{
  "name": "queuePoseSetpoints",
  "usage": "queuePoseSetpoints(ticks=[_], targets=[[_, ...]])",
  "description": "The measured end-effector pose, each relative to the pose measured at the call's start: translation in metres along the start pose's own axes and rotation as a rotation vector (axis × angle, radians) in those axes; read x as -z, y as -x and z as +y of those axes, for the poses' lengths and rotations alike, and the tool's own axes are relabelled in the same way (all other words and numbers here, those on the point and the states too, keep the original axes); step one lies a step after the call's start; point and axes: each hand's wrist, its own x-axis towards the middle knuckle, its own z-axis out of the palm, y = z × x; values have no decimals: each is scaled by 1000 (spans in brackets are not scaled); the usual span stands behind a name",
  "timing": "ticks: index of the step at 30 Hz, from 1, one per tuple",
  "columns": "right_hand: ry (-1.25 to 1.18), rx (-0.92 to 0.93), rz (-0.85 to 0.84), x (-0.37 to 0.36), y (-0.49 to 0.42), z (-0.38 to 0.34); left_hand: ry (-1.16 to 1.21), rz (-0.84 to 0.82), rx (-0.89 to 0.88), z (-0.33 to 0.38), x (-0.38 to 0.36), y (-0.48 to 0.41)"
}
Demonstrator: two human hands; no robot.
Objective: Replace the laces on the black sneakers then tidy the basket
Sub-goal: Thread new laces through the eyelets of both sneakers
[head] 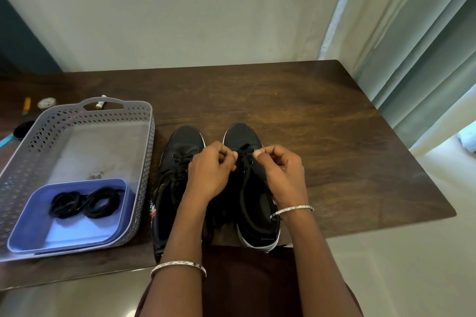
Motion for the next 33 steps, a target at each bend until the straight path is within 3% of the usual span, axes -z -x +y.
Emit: queuePoseSetpoints(ticks=[4, 6, 13, 16, 18, 22, 28, 33], targets=[[124, 68, -132, -3, 2, -2, 687, -44, 40, 11, 10, 6], [148, 97, -197, -6, 4, -3, 828, -98, -19, 16, 17, 8], [-26, 103, -309, -6, 5, -7, 838, -198, -149, 18, 19, 9], [-137, 83, -342, -4, 5, -7, 825, -144, -140, 17, 17, 7], [-338, -42, -333, 1, 5, -15, 785, -42, -95, 12, 14, 4], [-656, -209, -182, 22, -2, -23, 586, 138, 73, 4, 3, -3], [-1027, -265, -39, 44, -7, -18, 889, 81, 265, 12, -9, -1], [-1086, -209, 19, 55, -10, -17, 770, 14, 242, 4, -4, 0]])
